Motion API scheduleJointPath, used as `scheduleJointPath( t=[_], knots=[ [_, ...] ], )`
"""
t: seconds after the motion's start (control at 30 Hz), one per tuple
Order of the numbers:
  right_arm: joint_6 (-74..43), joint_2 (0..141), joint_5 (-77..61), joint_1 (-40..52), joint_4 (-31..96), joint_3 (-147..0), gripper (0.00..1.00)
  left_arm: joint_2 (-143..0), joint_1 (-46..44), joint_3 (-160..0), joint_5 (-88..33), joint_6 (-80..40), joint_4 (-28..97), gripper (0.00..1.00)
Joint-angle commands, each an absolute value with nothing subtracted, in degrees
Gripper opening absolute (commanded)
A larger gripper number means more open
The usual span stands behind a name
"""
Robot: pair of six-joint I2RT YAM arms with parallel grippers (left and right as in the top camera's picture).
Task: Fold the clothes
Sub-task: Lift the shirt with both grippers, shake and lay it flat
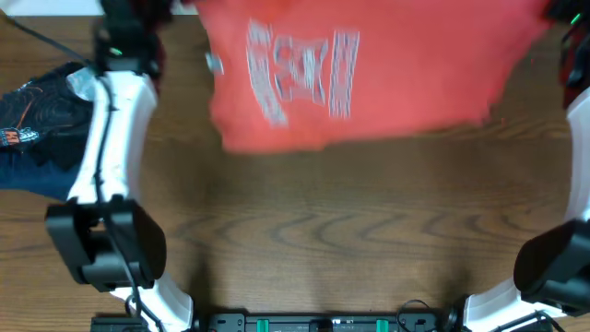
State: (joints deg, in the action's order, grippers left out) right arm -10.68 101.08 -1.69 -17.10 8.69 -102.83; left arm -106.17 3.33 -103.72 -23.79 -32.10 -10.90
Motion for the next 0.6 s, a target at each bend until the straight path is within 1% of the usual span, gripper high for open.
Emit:
scheduleJointPath(
  t=[0.0, 0.13, 0.2, 0.23, 0.33, 0.4, 0.47, 0.57],
  knots=[
    [-11.86, 98.56, 3.09, -19.66, 11.6, -111.94, 0.01, -102.13, 7.31, -115.42, -27.97, -36.49, -9.06, 0.06],
    [-7.22, 98.56, 3.22, -20.47, 22.37, -115.44, 0.01, -101.82, 8.93, -119.55, -46.04, -36.45, 5.32, 0.06],
    [-4.8, 98.85, 3.22, -20.43, 29.04, -115.0, 0.01, -101.84, 8.82, -119.44, -52.51, -33.43, 18.41, 0.06],
    [-3.95, 99.15, 3.2, -20.34, 33.06, -114.48, 0.01, -101.91, 8.49, -119.13, -53.58, -30.0, 26.76, 0.06],
    [-2.22, 100.97, 3.22, -20.34, 43.9, -112.38, 0.01, -102.45, 7.09, -117.12, -50.57, -14.28, 53.39, 0.06],
    [-2.22, 102.45, 3.6, -20.36, 48.16, -109.91, 0.01, -103.07, 5.8, -114.67, -46.37, -6.42, 65.63, 0.06],
    [-2.2, 104.2, 5.76, -20.36, 51.53, -106.04, 0.01, -103.55, 4.45, -110.45, -43.03, -0.56, 74.43, 0.06],
    [-2.24, 105.73, 9.45, -20.36, 54.33, -99.94, 0.01, -103.59, 3.11, -102.63, -42.76, 5.61, 79.75, 0.06]
  ],
)
